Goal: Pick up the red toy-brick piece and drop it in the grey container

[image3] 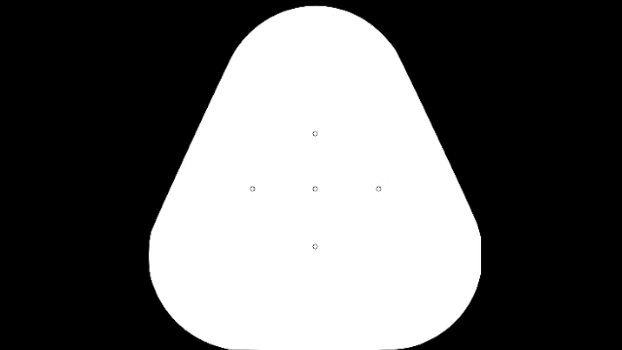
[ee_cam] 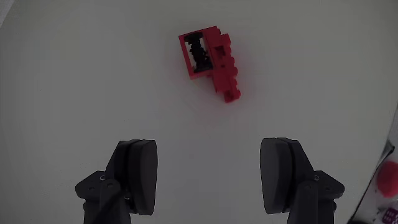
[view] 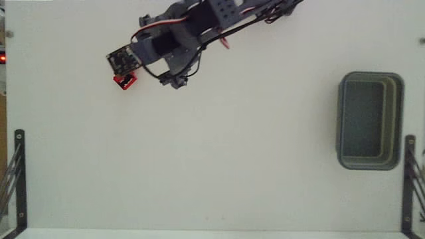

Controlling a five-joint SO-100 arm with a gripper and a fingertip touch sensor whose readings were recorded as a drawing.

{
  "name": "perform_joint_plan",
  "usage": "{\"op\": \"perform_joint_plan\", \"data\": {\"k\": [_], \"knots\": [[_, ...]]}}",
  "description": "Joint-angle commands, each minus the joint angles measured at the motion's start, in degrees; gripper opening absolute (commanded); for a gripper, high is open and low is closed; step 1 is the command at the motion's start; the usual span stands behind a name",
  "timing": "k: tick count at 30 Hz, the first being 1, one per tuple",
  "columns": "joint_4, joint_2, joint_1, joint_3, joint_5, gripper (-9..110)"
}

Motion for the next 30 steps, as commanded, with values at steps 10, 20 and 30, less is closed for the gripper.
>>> {"op": "perform_joint_plan", "data": {"k": [10,20,30], "knots": [[-3.62,-7.43,1.09,-8.92,0.26,110],[-5.07,-15.27,1.09,-15.30,0.26,110],[-5.44,-22.80,1.09,-22.46,0.26,110]]}}
